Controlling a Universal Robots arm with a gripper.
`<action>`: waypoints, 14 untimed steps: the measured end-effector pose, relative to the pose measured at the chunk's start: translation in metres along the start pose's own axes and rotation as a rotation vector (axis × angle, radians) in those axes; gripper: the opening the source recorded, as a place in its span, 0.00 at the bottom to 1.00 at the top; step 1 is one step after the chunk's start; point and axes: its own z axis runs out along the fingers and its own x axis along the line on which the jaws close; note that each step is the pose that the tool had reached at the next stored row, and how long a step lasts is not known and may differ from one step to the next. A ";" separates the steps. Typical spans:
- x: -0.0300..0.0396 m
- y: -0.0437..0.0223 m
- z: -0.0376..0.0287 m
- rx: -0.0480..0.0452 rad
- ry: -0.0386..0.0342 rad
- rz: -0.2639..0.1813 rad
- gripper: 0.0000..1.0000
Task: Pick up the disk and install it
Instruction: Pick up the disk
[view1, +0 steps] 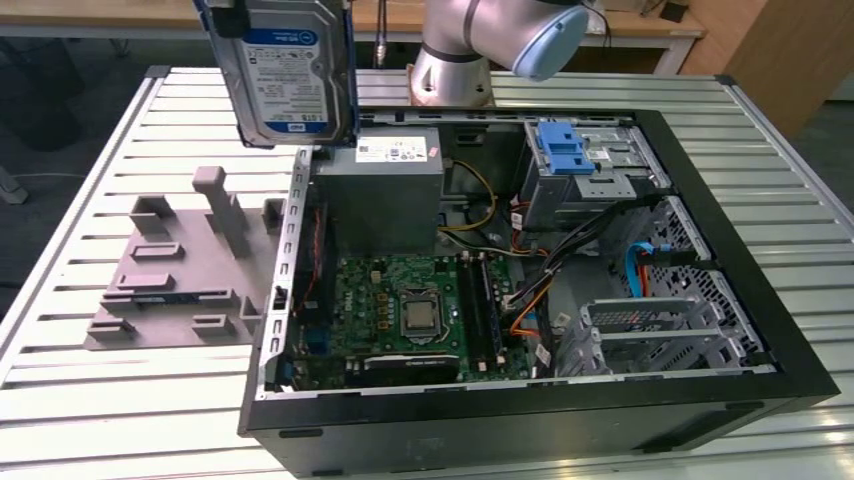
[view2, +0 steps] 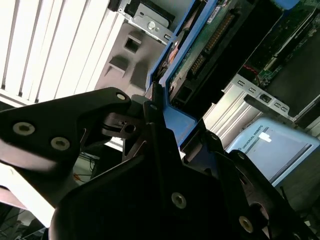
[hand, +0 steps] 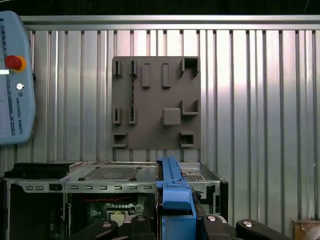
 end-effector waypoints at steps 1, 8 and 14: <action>0.0003 -0.0025 -0.0001 -0.0001 0.0000 0.000 0.36; 0.0027 -0.0227 -0.0003 -0.0006 0.0000 0.000 0.36; 0.0032 -0.0322 -0.0004 -0.0007 0.0001 0.000 0.36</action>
